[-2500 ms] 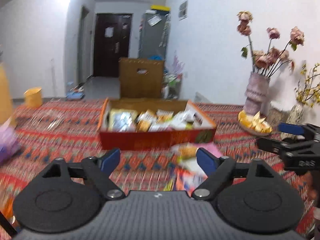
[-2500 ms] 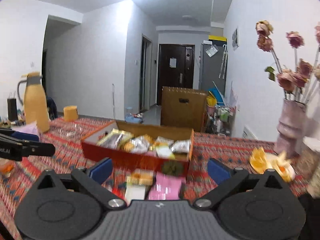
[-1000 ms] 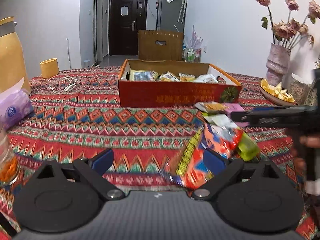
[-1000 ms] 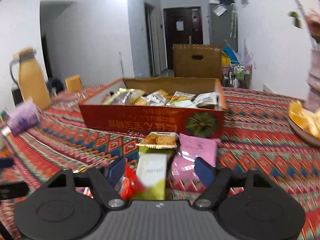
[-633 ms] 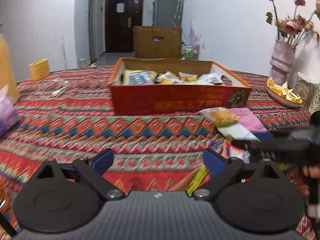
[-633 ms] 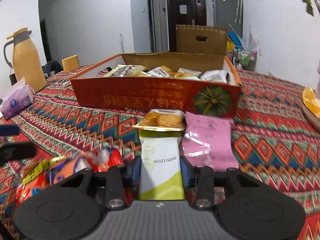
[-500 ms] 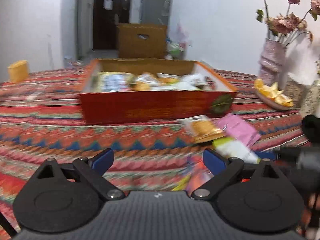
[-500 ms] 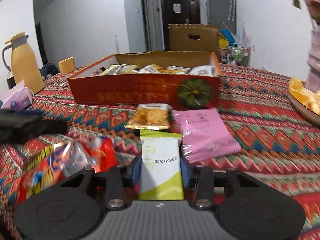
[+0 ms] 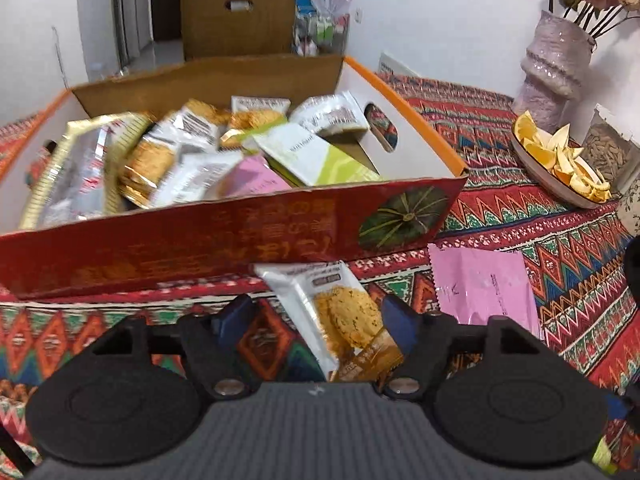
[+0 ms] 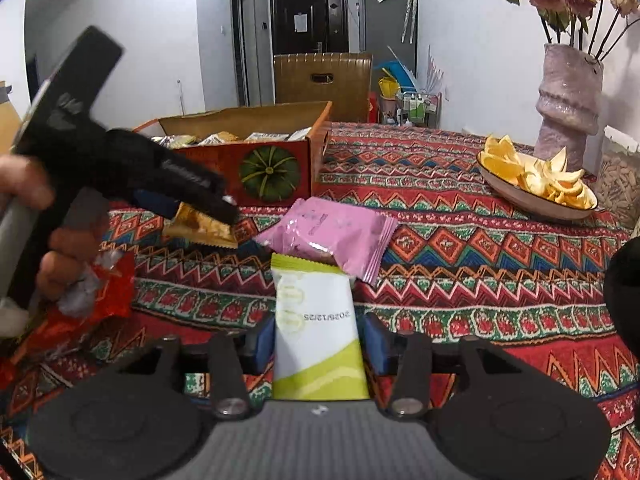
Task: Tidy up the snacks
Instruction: 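Grasp a pumpkin-seed packet with the left gripper while the right grasps a pale green packet, then lift the held packets and carry both grippers over the box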
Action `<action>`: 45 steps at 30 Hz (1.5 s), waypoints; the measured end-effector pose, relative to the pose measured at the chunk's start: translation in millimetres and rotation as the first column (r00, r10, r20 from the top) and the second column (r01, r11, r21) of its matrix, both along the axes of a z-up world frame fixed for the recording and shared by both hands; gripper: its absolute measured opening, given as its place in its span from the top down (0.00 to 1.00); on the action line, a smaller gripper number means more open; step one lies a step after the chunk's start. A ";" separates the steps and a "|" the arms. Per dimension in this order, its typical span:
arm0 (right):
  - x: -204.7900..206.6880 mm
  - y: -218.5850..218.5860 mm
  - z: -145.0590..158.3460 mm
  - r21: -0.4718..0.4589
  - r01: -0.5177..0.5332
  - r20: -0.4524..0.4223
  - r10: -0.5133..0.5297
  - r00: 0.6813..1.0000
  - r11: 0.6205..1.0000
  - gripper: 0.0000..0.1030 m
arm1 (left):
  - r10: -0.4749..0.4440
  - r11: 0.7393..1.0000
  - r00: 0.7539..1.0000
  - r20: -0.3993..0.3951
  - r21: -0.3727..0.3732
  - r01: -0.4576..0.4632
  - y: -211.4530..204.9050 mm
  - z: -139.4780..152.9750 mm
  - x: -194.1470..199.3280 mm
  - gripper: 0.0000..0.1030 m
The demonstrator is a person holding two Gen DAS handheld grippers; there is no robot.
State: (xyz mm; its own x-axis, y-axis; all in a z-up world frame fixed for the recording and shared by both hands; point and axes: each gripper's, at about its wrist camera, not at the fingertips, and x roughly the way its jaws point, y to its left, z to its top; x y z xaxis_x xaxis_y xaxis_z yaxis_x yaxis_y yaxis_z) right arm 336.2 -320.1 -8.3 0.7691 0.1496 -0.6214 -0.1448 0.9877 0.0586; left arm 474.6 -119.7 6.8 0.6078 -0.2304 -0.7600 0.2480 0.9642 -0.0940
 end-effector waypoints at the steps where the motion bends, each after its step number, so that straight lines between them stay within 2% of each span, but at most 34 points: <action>1: 0.2 0.4 -0.1 0.000 -0.007 -0.002 0.007 1.000 1.000 0.44 | -0.007 1.000 1.000 0.007 0.020 0.007 -2.5 -0.5 1.8 0.28; 2: 0.7 1.9 -0.2 -0.002 -0.013 -0.004 0.013 1.000 1.000 0.39 | -0.007 0.999 1.000 0.011 0.046 0.006 -5.1 -0.4 2.0 0.36; 3: 0.0 3.6 0.2 -0.006 -0.017 -0.002 0.017 1.000 1.000 0.38 | -0.009 0.998 1.000 0.022 0.068 0.007 -8.5 0.1 0.8 0.41; 5: -3.5 8.0 0.0 -0.018 -0.026 -0.001 0.026 1.000 1.000 0.38 | -0.031 0.998 0.999 0.039 0.062 0.028 -10.2 0.5 -3.4 0.62; 7: -5.3 10.7 -2.0 -0.029 -0.034 -0.009 0.034 0.999 0.999 0.44 | -0.041 0.998 0.998 0.051 0.059 0.038 -10.9 1.9 -10.4 0.62; 8: -7.9 12.1 -1.4 -0.036 -0.038 -0.004 0.038 0.999 0.999 0.53 | -0.039 0.997 0.998 0.055 0.063 0.036 -10.9 3.8 -14.8 0.62; 10: -14.7 13.3 0.9 -0.039 -0.040 -0.001 0.040 0.999 0.998 0.62 | -0.039 0.998 0.996 0.079 0.053 0.035 -7.8 11.8 -30.5 0.62; 15: -47.1 11.7 3.5 -0.012 -0.032 0.013 0.032 0.999 0.999 0.63 | -0.005 0.998 0.987 0.163 -0.066 0.016 28.0 47.1 -101.7 0.62; 18: -69.5 11.5 4.5 0.011 -0.027 0.012 0.027 1.000 1.000 0.63 | 0.027 0.986 0.984 0.177 -0.169 0.003 59.9 56.9 -156.5 0.62; 20: -83.9 14.9 5.8 0.007 -0.029 0.008 0.029 1.000 1.000 0.63 | 0.055 0.976 0.987 0.152 -0.217 -0.021 80.9 54.8 -193.6 0.61; 24: -101.5 27.0 5.5 0.014 -0.066 -0.007 0.066 0.998 0.998 0.63 | 0.112 0.982 0.986 0.124 -0.166 -0.090 105.5 42.9 -241.5 0.61; 26: -105.0 36.4 6.8 0.001 -0.082 -0.007 0.082 0.997 0.997 0.64 | 0.142 0.979 0.983 0.116 -0.166 -0.122 115.5 39.3 -255.3 0.61; 30: -112.5 56.6 17.7 0.000 -0.129 0.033 0.129 0.991 0.992 0.64 | 0.168 0.972 0.978 0.125 -0.186 -0.144 132.0 40.8 -268.7 0.61; 37: -113.7 72.9 26.7 -0.013 -0.157 0.048 0.158 0.986 0.987 0.64 | 0.150 0.972 0.977 0.151 -0.202 -0.118 131.8 44.2 -266.5 0.61; 42: -105.4 71.0 20.5 -0.036 -0.145 0.009 0.145 0.989 0.989 0.64 | 0.118 0.971 0.990 0.074 -0.218 -0.099 132.2 30.7 -251.8 0.61; 45: -98.4 58.5 15.9 -0.037 -0.121 -0.018 0.120 0.993 0.992 0.64 | 0.106 0.978 0.994 0.034 -0.186 -0.098 136.6 22.2 -244.4 0.61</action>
State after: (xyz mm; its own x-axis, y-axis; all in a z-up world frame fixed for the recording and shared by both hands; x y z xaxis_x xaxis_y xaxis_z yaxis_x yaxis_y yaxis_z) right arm 237.8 -261.6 7.5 0.7370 0.2166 -0.6402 -0.2621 0.9647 0.0246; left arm 230.2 16.8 29.0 0.6669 -0.2987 -0.6827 0.1569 0.9519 -0.2632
